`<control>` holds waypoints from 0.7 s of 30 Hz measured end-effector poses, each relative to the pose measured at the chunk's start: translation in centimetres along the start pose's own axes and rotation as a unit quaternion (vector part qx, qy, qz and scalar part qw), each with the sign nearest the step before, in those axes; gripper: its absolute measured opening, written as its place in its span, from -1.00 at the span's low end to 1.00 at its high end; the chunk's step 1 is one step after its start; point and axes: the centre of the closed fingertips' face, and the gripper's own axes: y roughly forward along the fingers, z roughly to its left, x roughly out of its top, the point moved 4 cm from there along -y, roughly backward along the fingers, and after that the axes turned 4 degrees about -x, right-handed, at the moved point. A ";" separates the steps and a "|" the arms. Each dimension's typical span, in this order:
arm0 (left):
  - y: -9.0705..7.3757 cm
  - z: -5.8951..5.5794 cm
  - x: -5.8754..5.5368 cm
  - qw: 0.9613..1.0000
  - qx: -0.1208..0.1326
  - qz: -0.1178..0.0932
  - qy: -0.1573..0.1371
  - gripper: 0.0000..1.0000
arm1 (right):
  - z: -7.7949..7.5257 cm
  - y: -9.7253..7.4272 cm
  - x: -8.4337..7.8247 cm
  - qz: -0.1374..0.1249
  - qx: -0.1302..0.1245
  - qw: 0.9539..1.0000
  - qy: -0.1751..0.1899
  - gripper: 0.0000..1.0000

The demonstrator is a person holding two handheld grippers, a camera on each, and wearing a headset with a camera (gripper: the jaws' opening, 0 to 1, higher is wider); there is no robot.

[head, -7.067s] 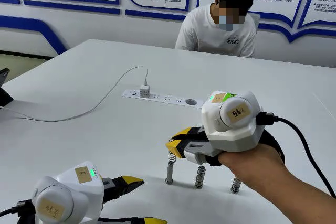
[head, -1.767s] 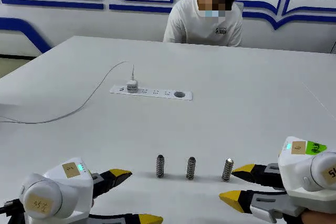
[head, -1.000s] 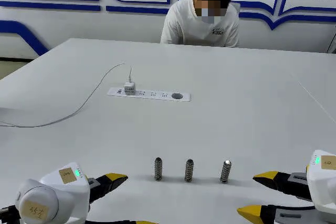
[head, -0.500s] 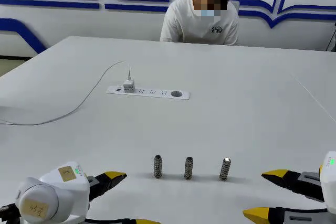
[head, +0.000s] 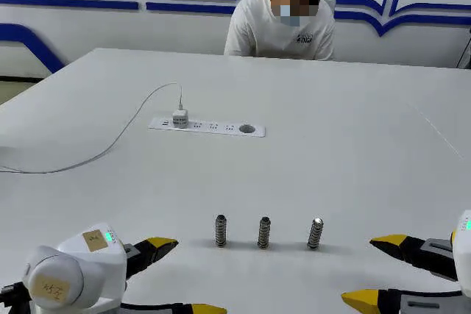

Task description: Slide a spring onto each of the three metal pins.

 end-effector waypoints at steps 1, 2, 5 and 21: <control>0.0 0.0 0.0 1.000 0.000 0.000 0.000 0.51 | 0.0 0.0 0.0 0.000 0.000 1.000 0.000 0.17; 0.0 0.0 0.0 1.000 0.000 0.000 0.000 0.51 | 0.0 0.0 -0.1 0.000 0.000 1.000 0.000 0.18; 0.1 0.0 -0.1 1.000 0.000 0.001 -0.001 0.50 | 0.0 0.0 -0.2 0.001 0.000 1.000 0.002 0.18; 0.2 0.1 0.0 1.000 -0.003 0.001 0.000 0.51 | 0.1 0.0 -0.3 0.003 -0.002 1.000 0.004 0.19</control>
